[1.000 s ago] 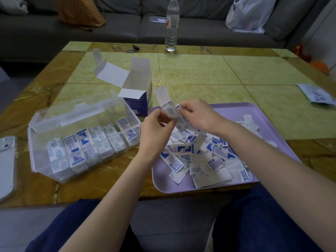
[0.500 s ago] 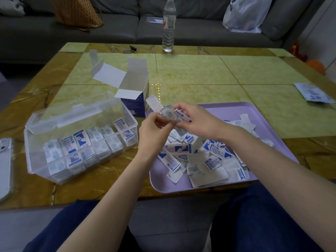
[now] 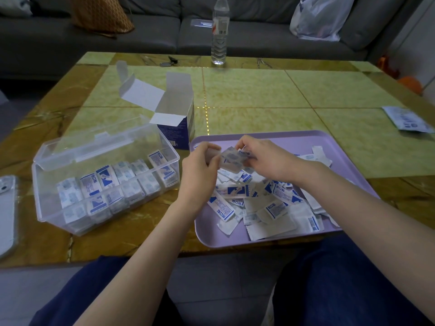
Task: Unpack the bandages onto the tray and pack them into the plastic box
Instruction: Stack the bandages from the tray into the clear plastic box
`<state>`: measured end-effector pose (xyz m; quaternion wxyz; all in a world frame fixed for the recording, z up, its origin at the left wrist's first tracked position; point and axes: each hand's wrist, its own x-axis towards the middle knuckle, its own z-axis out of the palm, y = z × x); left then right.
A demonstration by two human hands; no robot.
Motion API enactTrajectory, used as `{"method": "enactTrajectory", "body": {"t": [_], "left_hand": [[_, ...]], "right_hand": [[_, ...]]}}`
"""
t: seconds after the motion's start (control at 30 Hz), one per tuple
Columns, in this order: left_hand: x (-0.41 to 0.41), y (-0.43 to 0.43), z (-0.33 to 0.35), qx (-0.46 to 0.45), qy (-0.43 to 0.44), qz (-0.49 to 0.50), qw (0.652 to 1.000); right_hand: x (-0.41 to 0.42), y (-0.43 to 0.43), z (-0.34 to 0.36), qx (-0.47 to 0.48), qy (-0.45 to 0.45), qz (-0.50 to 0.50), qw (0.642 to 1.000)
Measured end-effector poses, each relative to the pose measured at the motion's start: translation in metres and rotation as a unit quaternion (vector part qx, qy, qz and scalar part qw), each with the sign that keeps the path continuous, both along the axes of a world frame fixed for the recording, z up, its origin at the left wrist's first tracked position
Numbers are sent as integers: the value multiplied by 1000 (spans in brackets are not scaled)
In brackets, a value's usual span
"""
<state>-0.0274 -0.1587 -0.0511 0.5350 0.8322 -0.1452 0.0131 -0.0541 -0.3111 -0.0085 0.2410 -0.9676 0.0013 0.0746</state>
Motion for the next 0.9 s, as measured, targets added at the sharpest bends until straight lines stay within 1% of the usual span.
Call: {"method": "enactTrajectory", "body": {"t": [0.13,0.23,0.37,0.43,0.5,0.6,0.73,0.83,0.9], "left_hand": [[-1,-1,-2,-20,11,-5,1000],[-3,-5,-1,-20,38,-11,999],[-10,-8,3,-2,84,-62,995],[-14,-8,4,13,74,-82,994],[-14,-8,3,31,42,-86,995],[-10,-5,-1,46,-15,-41,998],[-9,-3,0,-5,-21,3,1000],[-6,-4,0,-58,9,15,998],[-5,-5,-1,-69,34,15,997]], "right_hand": [[-1,1,-2,16,21,4,1000],[1,2,-3,25,18,7,1000],[1,4,-1,39,21,13,999],[1,5,-2,54,18,14,998],[1,6,-6,66,9,16,998],[0,7,-9,73,-10,12,997],[-2,2,-14,65,-40,-36,996],[-4,-4,-18,120,-47,-76,989],[-4,-6,-22,138,-53,-87,985]]}}
